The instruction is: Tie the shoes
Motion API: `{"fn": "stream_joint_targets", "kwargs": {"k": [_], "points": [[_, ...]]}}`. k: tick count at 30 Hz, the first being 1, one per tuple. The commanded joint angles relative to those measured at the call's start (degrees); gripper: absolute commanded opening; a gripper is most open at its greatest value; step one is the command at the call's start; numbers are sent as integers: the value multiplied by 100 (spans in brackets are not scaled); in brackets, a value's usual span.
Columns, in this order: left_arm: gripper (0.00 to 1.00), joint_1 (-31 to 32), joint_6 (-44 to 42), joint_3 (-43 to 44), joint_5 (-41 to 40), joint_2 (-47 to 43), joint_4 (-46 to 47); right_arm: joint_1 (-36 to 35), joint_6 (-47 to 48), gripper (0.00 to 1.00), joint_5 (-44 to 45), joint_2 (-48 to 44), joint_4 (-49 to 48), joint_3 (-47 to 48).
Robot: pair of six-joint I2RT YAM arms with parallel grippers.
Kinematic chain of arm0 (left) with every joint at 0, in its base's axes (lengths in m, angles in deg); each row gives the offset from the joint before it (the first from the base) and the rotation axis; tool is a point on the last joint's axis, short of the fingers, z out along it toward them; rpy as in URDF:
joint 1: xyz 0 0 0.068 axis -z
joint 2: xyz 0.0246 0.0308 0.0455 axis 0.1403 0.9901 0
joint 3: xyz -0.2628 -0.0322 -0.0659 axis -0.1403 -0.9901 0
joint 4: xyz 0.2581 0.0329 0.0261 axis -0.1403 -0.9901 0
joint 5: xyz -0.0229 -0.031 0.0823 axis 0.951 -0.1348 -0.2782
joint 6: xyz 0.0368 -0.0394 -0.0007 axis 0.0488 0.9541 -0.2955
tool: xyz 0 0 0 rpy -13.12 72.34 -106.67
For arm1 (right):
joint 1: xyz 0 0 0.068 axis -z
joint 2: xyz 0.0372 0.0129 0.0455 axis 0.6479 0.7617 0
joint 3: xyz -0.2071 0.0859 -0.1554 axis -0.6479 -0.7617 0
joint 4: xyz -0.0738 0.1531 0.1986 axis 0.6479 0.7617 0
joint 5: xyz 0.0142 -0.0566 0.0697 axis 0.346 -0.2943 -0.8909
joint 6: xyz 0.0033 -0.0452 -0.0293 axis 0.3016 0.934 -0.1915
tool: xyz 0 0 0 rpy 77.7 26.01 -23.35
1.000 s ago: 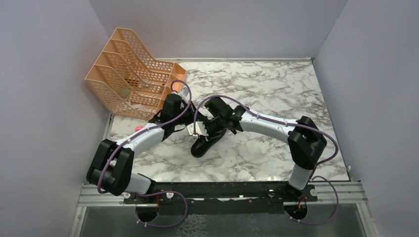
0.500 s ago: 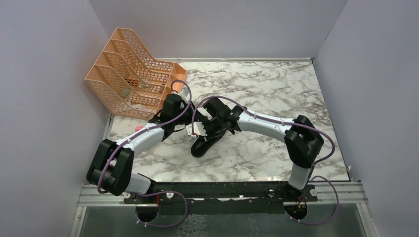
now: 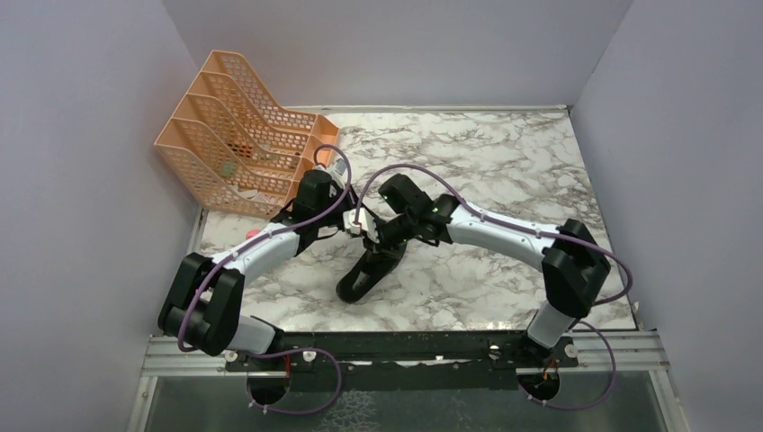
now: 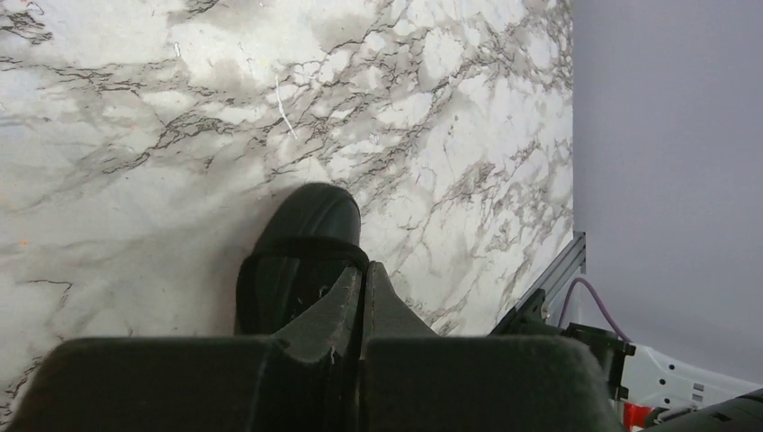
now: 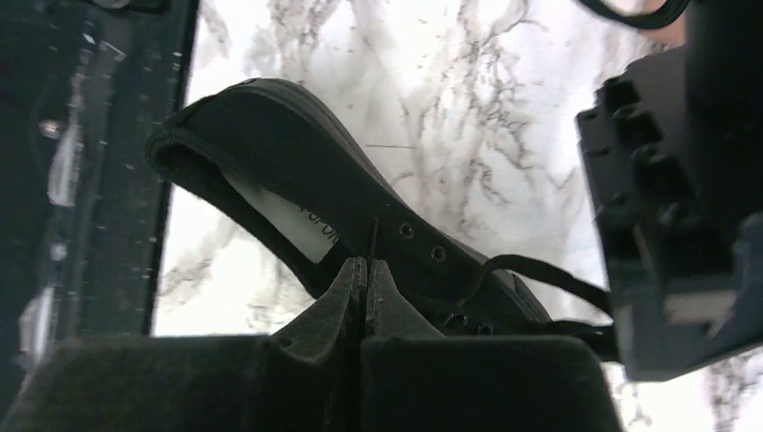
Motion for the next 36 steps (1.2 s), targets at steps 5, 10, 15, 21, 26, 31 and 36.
{"fn": "stream_joint_targets", "kwargs": {"k": [5, 10, 15, 21, 26, 31, 36], "points": [[0, -21, -228, 67, 146, -81, -148, -75, 370, 1, -42, 15, 284, 109], [0, -19, -210, 111, 159, -57, -129, -74, 2190, 1, 715, 215, 1328, 456], [0, -17, -134, 96, 175, -52, -20, -171, 3034, 1, 1046, 148, 1365, 551], [0, -16, 151, -60, 197, -33, 407, -189, 3551, 1, 1240, 67, 1298, 484], [0, -20, 777, -349, 263, 55, 1156, -180, 3916, 1, 1379, 417, 1294, 908], [0, -8, 952, -366, 285, 10, 1268, -178, 4365, 1, 1237, 446, 1524, 1277], [0, -15, 949, -485, 247, -258, 1235, -212, 4174, 1, 1037, -9, 1410, 464]]}}
